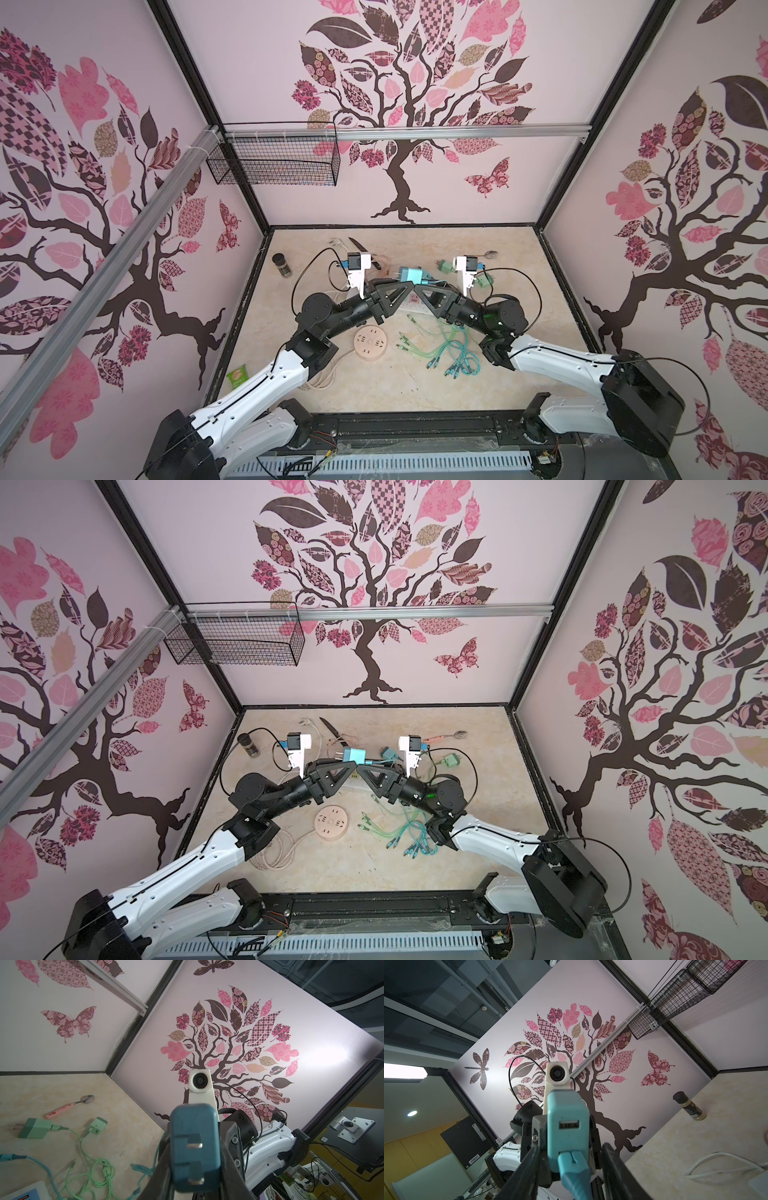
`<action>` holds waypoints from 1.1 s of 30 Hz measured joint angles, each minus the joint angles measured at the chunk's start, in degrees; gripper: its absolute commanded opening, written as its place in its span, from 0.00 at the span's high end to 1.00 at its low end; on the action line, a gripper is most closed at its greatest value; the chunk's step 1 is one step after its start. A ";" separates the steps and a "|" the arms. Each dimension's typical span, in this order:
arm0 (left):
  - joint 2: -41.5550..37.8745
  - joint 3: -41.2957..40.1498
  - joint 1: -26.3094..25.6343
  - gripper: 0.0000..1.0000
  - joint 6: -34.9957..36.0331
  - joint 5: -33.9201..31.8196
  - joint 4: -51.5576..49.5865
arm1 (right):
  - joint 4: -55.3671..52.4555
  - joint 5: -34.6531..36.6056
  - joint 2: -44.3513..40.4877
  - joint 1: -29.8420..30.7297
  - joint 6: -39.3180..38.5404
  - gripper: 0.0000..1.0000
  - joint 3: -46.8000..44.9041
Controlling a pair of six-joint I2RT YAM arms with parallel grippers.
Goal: Insert plugs into power strip
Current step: Pick up the plug from the top-center of the table.
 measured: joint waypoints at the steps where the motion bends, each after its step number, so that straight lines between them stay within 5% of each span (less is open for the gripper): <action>1: -0.02 -0.07 -0.02 1.00 0.00 -0.02 0.09 | 0.04 0.04 0.00 -0.09 0.00 0.49 0.00; 18: -0.26 -0.09 -0.17 1.00 -0.24 0.24 1.99 | 0.55 0.81 0.68 -0.57 0.22 0.54 3.19; 33: 0.48 -0.09 -0.17 1.00 0.26 0.98 0.33 | -0.48 -0.52 1.25 -0.63 -0.11 0.69 3.69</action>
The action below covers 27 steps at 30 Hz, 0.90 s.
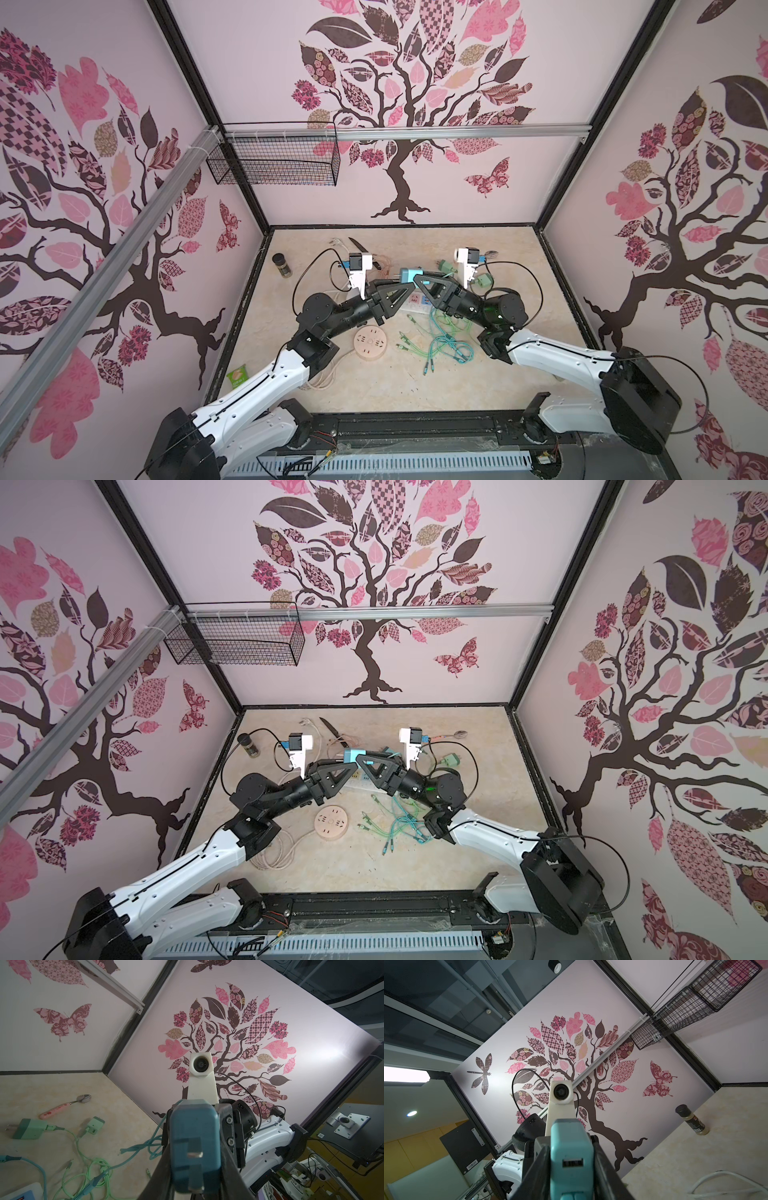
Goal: Insert plugs into power strip
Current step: Pick up the plug from the top-center of the table.
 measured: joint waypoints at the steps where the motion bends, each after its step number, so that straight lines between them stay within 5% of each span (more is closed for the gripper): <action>1: -0.17 0.00 0.00 1.00 0.11 -0.02 -0.48 | -0.13 -0.15 -0.02 -0.07 -0.15 0.71 0.00; 4: -0.90 0.00 0.00 0.98 0.35 -0.20 -2.01 | -0.59 -0.61 -0.17 -0.04 -0.42 0.74 0.00; 14: -2.86 0.00 -0.24 0.66 1.51 -0.37 -6.93 | -6.86 -1.46 -2.80 -0.20 -3.41 0.84 0.00; 27: -6.34 -0.61 1.90 0.53 5.09 -1.44 -16.04 | -18.91 -0.94 -4.83 -1.66 -9.70 0.88 1.62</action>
